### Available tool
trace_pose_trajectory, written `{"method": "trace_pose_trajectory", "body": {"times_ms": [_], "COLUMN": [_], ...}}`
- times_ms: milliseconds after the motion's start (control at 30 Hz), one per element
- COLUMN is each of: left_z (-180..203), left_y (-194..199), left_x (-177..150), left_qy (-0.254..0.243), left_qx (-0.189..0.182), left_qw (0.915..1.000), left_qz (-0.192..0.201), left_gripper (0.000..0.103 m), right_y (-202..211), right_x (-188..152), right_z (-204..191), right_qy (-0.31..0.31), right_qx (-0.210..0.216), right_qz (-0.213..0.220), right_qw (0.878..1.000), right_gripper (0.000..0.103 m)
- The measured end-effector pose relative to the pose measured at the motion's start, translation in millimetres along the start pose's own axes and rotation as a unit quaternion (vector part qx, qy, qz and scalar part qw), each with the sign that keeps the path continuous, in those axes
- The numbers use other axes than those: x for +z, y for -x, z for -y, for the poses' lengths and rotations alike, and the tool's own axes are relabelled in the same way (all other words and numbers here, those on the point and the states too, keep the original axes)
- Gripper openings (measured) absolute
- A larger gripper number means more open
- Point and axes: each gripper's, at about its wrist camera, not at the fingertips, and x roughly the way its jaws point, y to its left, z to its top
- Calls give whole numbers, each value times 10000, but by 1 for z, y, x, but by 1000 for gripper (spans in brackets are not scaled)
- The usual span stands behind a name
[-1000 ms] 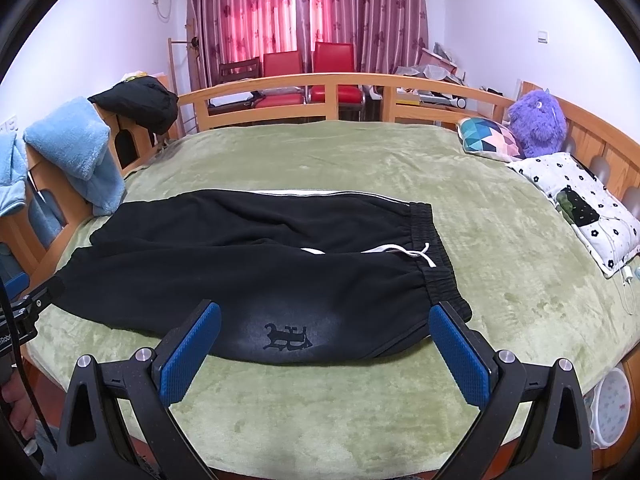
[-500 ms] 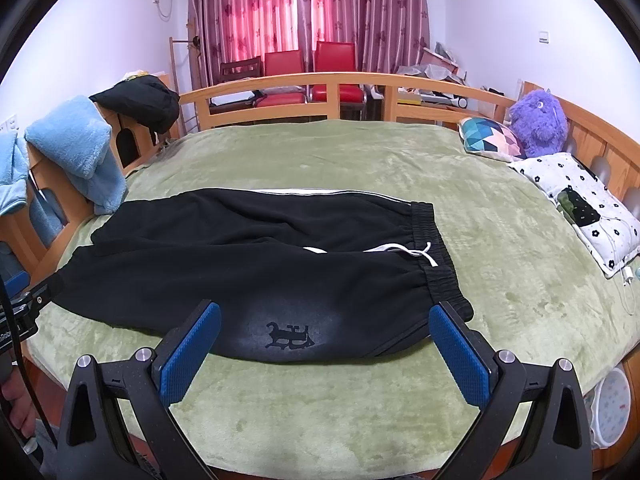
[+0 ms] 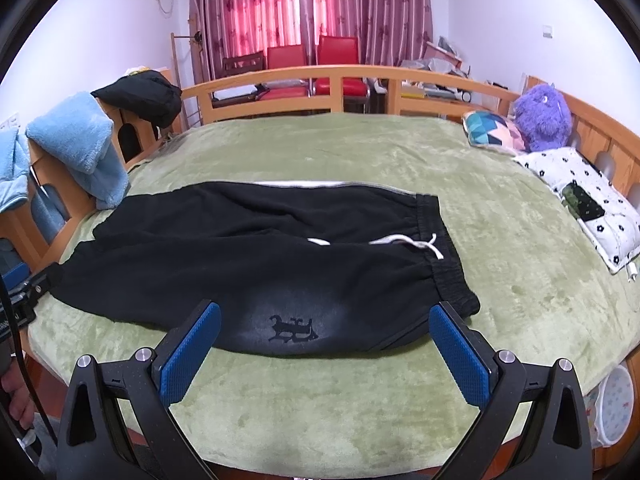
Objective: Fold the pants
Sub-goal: 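Lower both grippers onto the edge of one sweatpants leg and close them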
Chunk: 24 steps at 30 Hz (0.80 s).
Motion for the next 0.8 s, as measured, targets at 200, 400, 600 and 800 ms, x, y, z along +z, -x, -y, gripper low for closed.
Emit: {"method": "trace_pose_trajectory", "body": {"times_ms": [200,400,600,800], "left_z": [-21,-55,-105,-148], "left_y": [-33,-81,-124,-152], "left_x": [-17,-47,-75,-93], "left_qy": [326,557,978,1256], "left_qx": [401,412,405,579], "left_qw": [9986,9954,9879,9820], "left_qz": [-135,-660,-1137,-1287], "left_gripper": [103,103,102,93], "right_y": [-30,-72,-125,-159], "right_x": [-16,-35,-65,-94], "right_z": [11,20,29,42], "right_qy": [18,-178,-254,-1067], "right_qx": [-128,-147,-238,327], "right_qz": [-218,-420,-939,-1441], "right_qw": [9997,9989,9950,9832], "right_gripper": [102,102,96,67]}}
